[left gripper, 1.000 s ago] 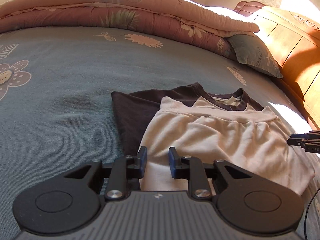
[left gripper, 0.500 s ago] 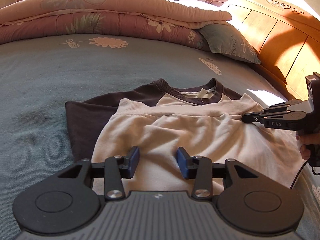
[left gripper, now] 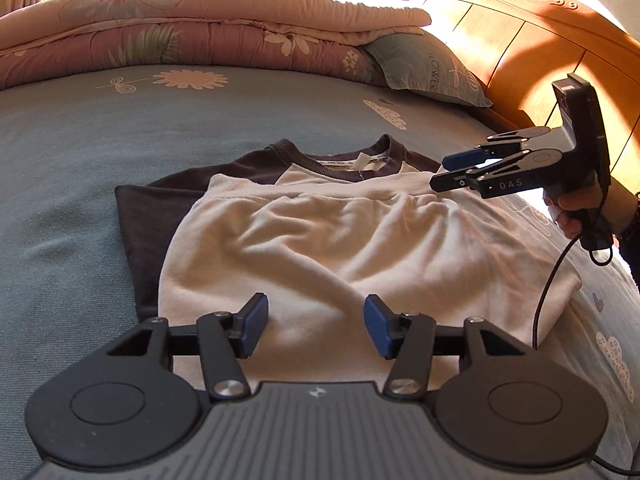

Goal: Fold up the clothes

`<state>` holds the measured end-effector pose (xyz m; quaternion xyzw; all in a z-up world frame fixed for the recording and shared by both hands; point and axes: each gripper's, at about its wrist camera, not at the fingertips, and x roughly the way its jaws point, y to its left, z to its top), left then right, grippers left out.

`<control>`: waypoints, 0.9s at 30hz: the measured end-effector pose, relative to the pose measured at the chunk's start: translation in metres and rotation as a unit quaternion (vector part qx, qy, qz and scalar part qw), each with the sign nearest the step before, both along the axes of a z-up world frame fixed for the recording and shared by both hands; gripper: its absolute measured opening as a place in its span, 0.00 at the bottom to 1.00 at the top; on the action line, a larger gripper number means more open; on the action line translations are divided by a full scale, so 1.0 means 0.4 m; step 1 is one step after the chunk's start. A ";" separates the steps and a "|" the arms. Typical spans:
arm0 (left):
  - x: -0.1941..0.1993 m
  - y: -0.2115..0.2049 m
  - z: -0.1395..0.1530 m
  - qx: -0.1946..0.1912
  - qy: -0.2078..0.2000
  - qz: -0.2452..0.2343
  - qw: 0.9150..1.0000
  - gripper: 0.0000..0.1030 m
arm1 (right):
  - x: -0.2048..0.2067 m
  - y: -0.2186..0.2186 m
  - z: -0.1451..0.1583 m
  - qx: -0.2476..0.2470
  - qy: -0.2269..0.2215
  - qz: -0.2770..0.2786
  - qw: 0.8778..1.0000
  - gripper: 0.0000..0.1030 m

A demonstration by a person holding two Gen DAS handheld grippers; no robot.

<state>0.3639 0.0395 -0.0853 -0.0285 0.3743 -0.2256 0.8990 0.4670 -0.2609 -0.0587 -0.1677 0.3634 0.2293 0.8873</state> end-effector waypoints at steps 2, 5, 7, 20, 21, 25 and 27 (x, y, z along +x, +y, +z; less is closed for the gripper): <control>-0.011 0.007 -0.008 -0.007 0.000 0.000 1.000 0.54 | 0.016 -0.014 -0.020 -0.009 0.004 0.008 1.000 0.55; -0.012 0.016 -0.022 -0.019 0.004 0.000 1.000 0.58 | 0.036 -0.029 -0.051 -0.008 0.020 0.017 1.000 0.58; -0.011 0.014 -0.023 -0.017 0.002 0.001 1.000 0.58 | 0.027 -0.023 -0.055 -0.004 0.018 0.021 1.000 0.36; -0.019 0.033 -0.021 0.014 0.030 -0.007 0.999 0.59 | -0.060 0.039 0.035 0.061 0.017 0.061 0.996 0.11; -0.018 0.027 -0.022 0.018 0.030 -0.008 0.999 0.60 | -0.087 0.064 0.042 0.071 0.029 0.100 0.992 0.14; -0.022 0.005 -0.022 0.035 0.026 -0.013 0.999 0.66 | -0.188 0.215 0.024 0.005 0.017 0.217 0.976 0.54; -0.026 0.000 -0.023 0.043 0.023 -0.018 0.999 0.66 | -0.210 0.262 0.002 -0.033 0.011 0.243 0.969 0.55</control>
